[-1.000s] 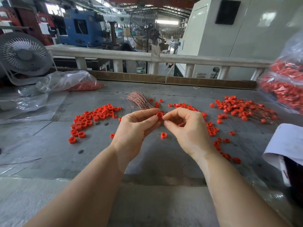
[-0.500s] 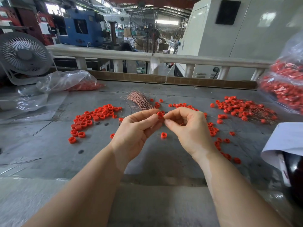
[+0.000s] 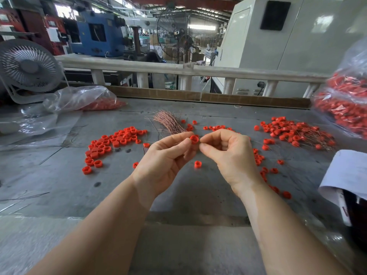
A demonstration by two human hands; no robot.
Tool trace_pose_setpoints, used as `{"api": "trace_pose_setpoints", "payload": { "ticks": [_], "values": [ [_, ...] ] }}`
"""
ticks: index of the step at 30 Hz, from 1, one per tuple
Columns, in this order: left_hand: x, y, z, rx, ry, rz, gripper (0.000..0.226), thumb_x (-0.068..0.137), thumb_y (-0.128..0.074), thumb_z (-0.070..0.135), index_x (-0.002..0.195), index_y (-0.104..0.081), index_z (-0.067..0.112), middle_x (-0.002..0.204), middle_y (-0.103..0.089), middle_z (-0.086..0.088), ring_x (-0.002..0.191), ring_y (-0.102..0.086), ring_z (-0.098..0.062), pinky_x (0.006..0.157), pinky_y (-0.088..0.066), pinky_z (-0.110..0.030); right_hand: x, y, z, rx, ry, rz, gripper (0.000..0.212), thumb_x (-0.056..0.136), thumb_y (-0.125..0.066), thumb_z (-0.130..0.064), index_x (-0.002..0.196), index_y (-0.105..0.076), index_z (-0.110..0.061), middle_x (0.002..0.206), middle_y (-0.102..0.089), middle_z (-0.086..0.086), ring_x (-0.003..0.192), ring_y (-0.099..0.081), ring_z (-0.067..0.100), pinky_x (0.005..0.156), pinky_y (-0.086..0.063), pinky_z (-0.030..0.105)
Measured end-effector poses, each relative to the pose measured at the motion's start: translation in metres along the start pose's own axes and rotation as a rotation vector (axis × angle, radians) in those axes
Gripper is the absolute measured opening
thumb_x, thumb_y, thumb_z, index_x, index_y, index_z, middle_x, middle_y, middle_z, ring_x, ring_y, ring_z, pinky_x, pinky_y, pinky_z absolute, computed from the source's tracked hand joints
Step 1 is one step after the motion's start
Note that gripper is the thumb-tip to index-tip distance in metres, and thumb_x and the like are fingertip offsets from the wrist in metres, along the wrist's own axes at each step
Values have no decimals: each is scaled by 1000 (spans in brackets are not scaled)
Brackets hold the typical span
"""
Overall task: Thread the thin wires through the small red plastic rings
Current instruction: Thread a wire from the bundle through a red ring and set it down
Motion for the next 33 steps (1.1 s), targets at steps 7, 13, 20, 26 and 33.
{"api": "trace_pose_setpoints", "payload": {
  "ticks": [7,13,20,26,33],
  "values": [
    [0,-1,-1,-25,7,-15,18,71,-57,2,85,-67,2,72,-71,-7,63,-68,-10,61,-55,-16,0,0,0,50,-15,-13,26,77,-70,2,68,-67,-22,62,-68,-9,60,-63,0,49,-46,10],
    [1,-1,-3,-13,27,-25,17,69,-59,5,72,-75,7,71,-71,-6,62,-67,-8,62,-55,-16,0,-1,1,94,-35,-29,22,76,-70,3,68,-66,-17,61,-68,-7,59,-62,0,49,-46,10],
    [0,-3,-2,-15,20,-36,19,68,-58,3,73,-76,8,73,-72,-6,64,-68,-9,62,-55,-16,1,0,4,70,-31,-15,24,76,-70,2,67,-66,-20,62,-67,-7,62,-62,2,52,-47,11],
    [-1,-3,-1,1,18,-55,20,68,-59,4,74,-77,9,74,-72,-5,67,-69,-9,63,-54,-16,1,-1,3,68,-19,-33,27,77,-70,2,66,-66,-22,62,-66,-9,61,-61,2,51,-46,11],
    [0,-2,-1,40,1,-59,19,67,-60,4,75,-77,10,74,-72,-5,67,-69,-8,62,-53,-15,1,-3,3,37,-5,-53,25,79,-67,5,69,-66,-18,62,-64,-6,57,-57,-3,49,-44,9]
  ]
}}
Point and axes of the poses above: each hand's wrist, its own x-axis towards the middle knuckle, its own y-axis out of the back of the hand, z = x × y, the point moved 8 cm from there along x, towards the middle knuckle
